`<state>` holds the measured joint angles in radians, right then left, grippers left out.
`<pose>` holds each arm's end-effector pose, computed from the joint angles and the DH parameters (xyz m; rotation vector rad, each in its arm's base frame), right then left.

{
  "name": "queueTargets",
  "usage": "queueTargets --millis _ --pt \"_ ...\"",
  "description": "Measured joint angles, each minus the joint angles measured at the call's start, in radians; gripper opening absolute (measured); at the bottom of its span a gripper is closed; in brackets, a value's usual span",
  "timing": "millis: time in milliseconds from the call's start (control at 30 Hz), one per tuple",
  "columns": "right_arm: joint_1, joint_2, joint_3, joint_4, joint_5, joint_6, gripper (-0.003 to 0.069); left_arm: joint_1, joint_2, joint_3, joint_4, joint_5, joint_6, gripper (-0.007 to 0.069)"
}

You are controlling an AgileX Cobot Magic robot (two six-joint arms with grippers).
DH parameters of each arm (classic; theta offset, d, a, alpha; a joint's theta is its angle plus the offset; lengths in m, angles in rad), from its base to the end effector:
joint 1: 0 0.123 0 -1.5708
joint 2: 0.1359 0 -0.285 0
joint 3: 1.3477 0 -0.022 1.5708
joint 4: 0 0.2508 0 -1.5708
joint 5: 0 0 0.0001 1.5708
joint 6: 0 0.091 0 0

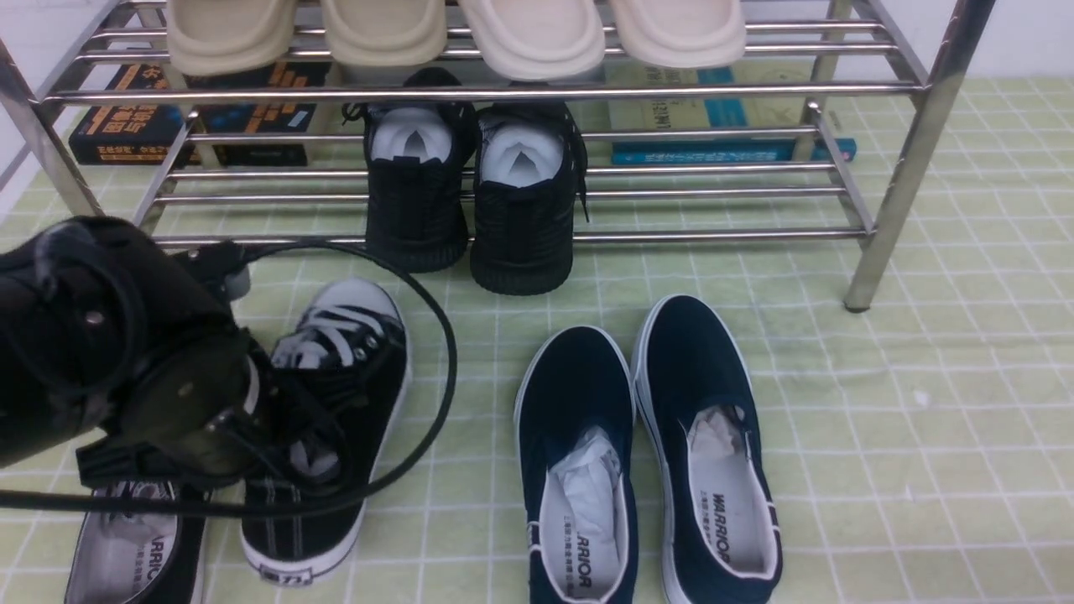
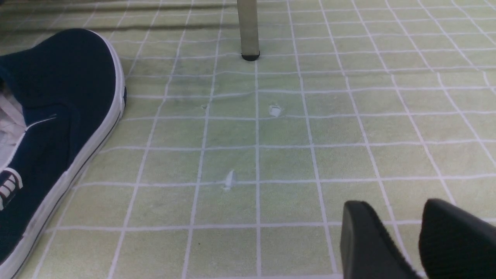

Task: Take the shoes off the shelf with your hand from the green coffee tablecloth.
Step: 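Set the held shoe down on the floor in front of the rack with the left gripper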

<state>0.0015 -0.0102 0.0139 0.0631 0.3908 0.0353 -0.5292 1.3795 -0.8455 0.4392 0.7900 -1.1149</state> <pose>0.0520 0.0023 0.1740 0.0700 1.8769 0.0879 0.2317 -0.1036 0.2386 -0.4314 2.6198 0.0065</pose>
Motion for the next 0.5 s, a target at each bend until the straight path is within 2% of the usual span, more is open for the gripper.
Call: queueTargets --millis 500 --pt "0.000 0.000 0.000 0.000 0.000 0.000 0.0237 -0.003 0.099 -0.001 0.015 0.036 -0.007 0.0019"
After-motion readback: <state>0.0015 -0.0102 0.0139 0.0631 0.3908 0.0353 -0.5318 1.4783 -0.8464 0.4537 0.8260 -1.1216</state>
